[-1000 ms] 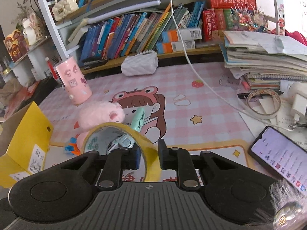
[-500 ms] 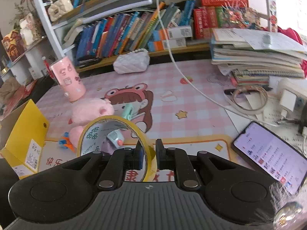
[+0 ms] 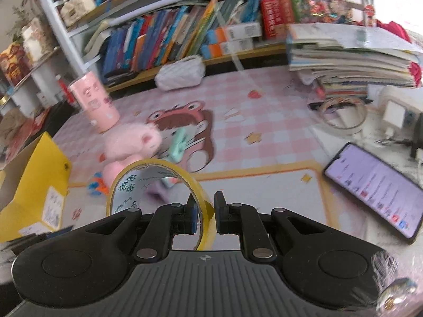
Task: Organize objects
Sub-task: 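Grasp the white charger with the left tool and lift it while the right tool holds the tape, then carry the charger and tape roll toward the yellow box with both tools, then lower both into the yellow box and open both tools, then withdraw both tools from the box back over the table, then grasp the small white-and-red card box with the left tool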
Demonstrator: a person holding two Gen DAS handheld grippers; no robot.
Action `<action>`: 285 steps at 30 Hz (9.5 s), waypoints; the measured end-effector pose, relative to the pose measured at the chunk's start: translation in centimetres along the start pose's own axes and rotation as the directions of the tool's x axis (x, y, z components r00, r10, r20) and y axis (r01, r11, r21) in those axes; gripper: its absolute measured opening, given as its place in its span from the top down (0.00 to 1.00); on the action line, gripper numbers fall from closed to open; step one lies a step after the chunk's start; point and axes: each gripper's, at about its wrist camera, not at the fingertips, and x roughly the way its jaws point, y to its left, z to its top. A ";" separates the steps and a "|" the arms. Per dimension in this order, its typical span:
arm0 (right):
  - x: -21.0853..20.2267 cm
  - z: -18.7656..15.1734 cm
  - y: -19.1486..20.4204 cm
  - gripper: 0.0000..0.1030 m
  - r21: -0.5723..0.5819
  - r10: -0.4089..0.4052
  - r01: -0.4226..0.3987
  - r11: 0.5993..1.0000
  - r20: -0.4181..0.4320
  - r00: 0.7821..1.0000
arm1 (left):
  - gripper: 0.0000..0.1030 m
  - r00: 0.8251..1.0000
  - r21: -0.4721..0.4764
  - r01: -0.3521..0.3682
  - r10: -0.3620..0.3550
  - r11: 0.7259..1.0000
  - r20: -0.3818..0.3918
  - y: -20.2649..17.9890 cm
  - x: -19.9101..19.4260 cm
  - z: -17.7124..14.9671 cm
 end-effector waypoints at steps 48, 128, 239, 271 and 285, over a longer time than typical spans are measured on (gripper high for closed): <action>-3.5 -16.4 27.4 0.88 -0.176 0.174 -0.204 0.963 -0.174 0.969 | 0.60 0.989 -0.195 -0.122 0.137 0.973 0.061 24.5 -17.4 -9.8; 16.5 -2.3 37.6 0.88 -0.836 0.164 -0.268 0.479 -0.214 0.963 | 0.60 0.962 -0.154 -0.255 0.266 0.955 0.058 26.0 -1.1 6.5; -6.7 -16.6 18.3 0.03 -0.212 -0.241 0.254 0.943 0.087 0.967 | 0.05 0.997 0.115 -0.061 0.055 0.991 0.050 13.4 -13.3 -8.9; -3.6 -10.2 10.6 0.03 -0.183 -0.270 0.276 0.944 0.056 0.961 | 0.05 1.000 0.132 -0.004 0.004 0.991 0.001 6.3 -6.6 -4.5; -0.2 -5.3 6.9 0.03 -0.232 -0.214 0.219 0.948 0.044 0.976 | 0.02 0.999 0.105 -0.023 0.026 0.994 -0.026 2.4 -2.4 -2.7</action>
